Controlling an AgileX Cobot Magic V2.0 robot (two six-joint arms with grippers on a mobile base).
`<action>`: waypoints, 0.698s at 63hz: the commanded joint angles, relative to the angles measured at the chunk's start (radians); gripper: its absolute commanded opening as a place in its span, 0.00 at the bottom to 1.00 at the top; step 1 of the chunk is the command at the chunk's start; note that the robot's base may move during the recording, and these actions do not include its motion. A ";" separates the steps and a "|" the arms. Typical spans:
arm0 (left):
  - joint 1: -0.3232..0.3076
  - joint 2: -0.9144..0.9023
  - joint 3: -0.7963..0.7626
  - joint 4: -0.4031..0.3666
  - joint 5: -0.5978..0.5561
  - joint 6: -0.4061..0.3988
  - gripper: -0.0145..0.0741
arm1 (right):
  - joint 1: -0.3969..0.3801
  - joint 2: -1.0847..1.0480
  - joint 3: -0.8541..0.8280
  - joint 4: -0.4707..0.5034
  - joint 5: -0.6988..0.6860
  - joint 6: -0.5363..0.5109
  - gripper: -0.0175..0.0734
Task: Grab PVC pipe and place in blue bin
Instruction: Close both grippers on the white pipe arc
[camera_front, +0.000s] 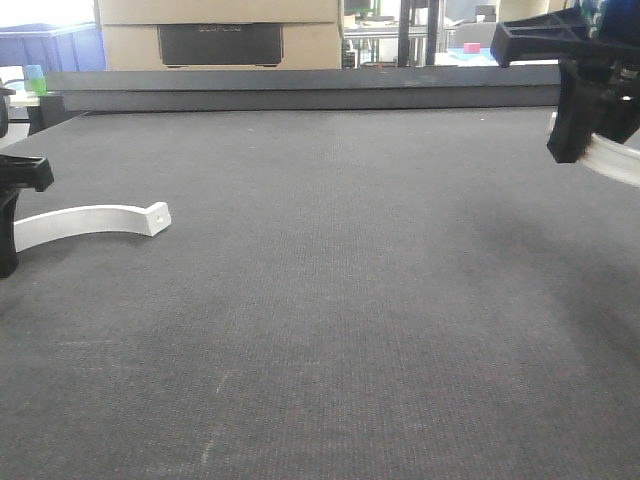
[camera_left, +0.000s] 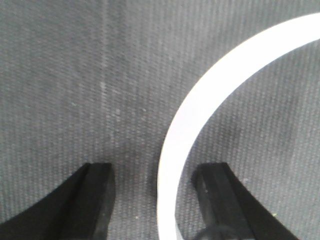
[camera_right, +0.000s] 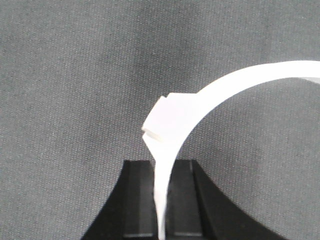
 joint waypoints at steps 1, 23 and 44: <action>0.002 0.004 -0.005 -0.015 0.010 -0.007 0.48 | 0.001 -0.011 -0.008 -0.008 -0.014 -0.009 0.01; 0.002 0.001 -0.005 -0.028 0.025 -0.007 0.04 | 0.001 -0.011 -0.008 -0.008 -0.018 -0.009 0.01; -0.002 -0.158 -0.015 -0.087 0.065 -0.007 0.04 | 0.001 -0.134 -0.008 -0.008 -0.067 -0.009 0.01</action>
